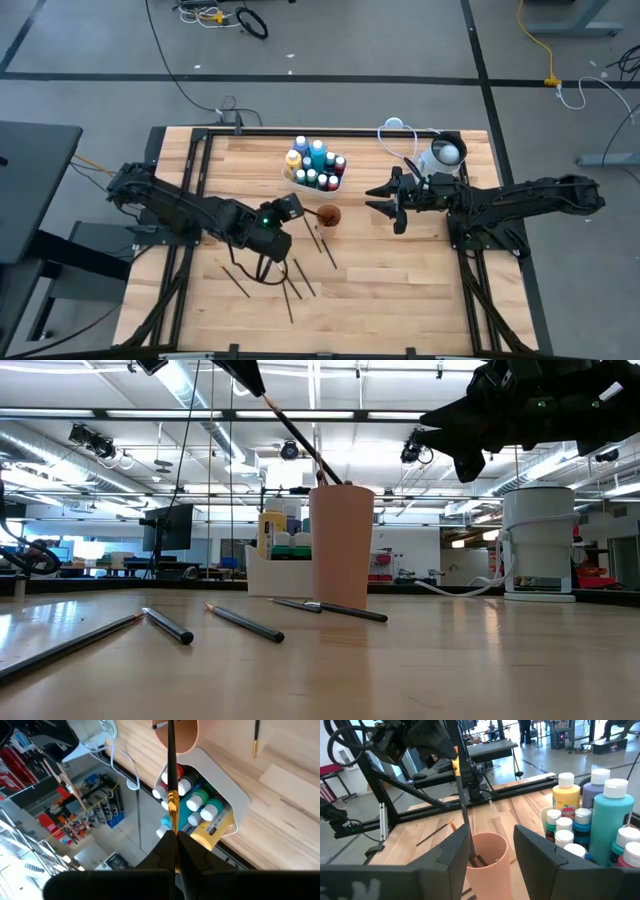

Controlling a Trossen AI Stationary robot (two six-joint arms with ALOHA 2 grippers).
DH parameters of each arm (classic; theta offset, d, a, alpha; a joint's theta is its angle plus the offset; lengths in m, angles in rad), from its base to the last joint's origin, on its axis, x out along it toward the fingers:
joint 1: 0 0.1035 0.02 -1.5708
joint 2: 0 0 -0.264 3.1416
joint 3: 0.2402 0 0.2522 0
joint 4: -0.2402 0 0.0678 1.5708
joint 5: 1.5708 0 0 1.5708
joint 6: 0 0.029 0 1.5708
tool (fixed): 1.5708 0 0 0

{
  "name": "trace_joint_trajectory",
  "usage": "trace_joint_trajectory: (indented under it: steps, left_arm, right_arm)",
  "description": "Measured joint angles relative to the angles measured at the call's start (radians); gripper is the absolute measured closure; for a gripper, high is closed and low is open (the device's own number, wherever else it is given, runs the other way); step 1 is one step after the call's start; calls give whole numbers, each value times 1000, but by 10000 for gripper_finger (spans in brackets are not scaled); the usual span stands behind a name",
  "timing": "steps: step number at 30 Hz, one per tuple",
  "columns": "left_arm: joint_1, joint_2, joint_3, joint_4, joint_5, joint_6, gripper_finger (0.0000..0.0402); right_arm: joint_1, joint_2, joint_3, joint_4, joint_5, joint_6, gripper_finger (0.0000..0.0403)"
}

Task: Pick & Place Paint Supplies
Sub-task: Put the black paint brush into the orange cup

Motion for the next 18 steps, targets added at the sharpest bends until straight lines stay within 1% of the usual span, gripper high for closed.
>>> trace_joint_trajectory:
  steps: [3,6,9,13,18]
  left_arm:
    - [14,0,0,11,28,3,395]
    - [40,6,0,11,103,-26,395]
    - [70,16,-3,15,154,-47,394]
    - [131,43,-5,54,238,-43,390]
    - [188,79,-4,170,296,-12,386]
  right_arm:
    - [0,0,0,0,0,0,245]
    - [0,0,0,1,0,0,245]
    - [0,0,0,1,0,0,245]
    - [0,0,0,6,0,0,245]
    - [0,1,-1,6,0,0,245]
